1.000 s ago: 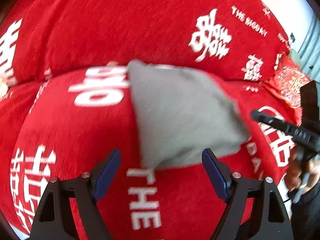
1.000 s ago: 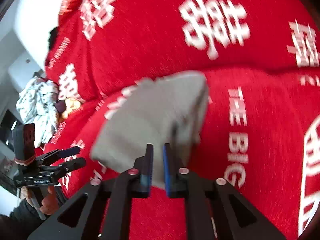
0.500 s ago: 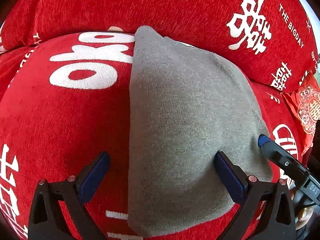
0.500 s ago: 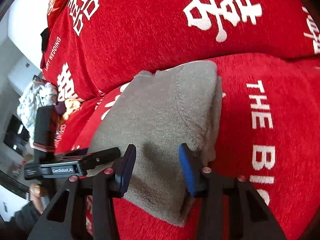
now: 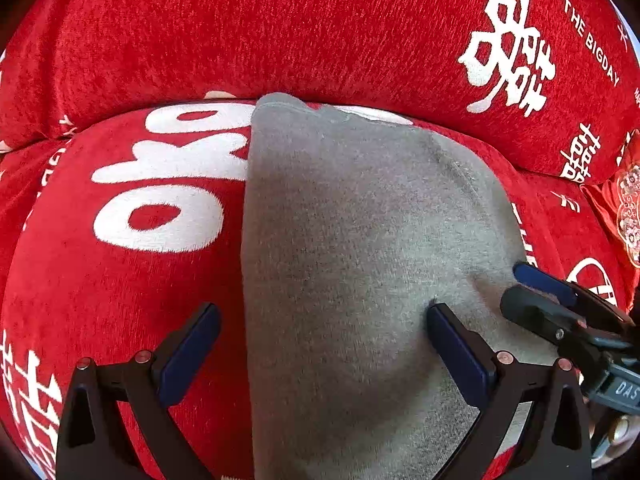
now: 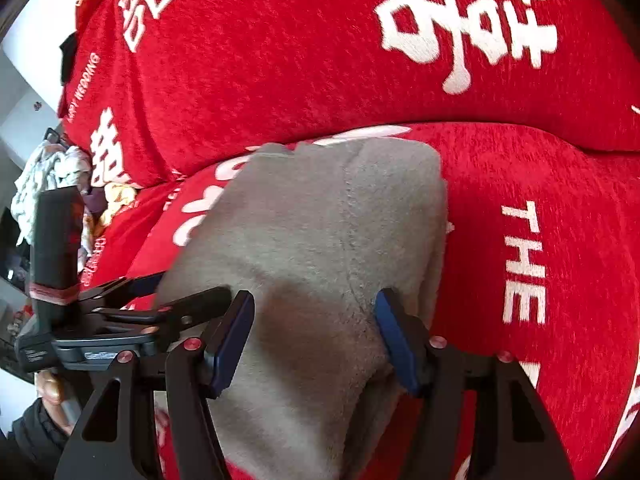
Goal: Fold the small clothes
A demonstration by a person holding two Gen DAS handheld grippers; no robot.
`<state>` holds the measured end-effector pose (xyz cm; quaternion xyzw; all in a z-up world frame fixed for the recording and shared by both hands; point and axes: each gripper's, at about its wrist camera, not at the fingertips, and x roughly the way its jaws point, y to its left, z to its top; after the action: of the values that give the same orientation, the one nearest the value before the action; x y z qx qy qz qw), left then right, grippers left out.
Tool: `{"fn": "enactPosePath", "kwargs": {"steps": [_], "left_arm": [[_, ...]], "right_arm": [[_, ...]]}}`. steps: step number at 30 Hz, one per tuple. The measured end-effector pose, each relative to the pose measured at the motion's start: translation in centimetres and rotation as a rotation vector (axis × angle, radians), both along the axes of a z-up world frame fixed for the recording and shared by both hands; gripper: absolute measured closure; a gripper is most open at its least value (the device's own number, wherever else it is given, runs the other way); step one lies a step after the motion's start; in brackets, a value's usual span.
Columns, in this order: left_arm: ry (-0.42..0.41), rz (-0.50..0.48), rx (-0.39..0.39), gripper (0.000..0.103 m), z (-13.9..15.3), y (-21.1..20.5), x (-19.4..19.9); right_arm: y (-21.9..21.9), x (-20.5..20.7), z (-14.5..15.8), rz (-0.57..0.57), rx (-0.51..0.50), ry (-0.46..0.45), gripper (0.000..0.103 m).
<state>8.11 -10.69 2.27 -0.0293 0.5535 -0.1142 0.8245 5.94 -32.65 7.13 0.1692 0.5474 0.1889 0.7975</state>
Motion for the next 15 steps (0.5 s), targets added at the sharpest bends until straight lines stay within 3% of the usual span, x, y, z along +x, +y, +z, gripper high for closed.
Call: {"fn": "enactPosePath", "kwargs": {"steps": [3,7,15], "left_arm": [[-0.018,-0.014,0.006,0.000,0.7,-0.1,0.0],[-0.072,-0.018,-0.010,0.000,2.8,0.3,0.3],[-0.111,-0.052,0.021,0.000,4.4,0.6,0.7]], "right_arm": [[-0.2,0.3,1.0,-0.009,-0.016,-0.018,0.036],[-1.0,0.3,2.9,-0.051,-0.100,-0.081,0.028],[-3.6,0.4,3.8,-0.123,-0.096,-0.058,0.028]]}}
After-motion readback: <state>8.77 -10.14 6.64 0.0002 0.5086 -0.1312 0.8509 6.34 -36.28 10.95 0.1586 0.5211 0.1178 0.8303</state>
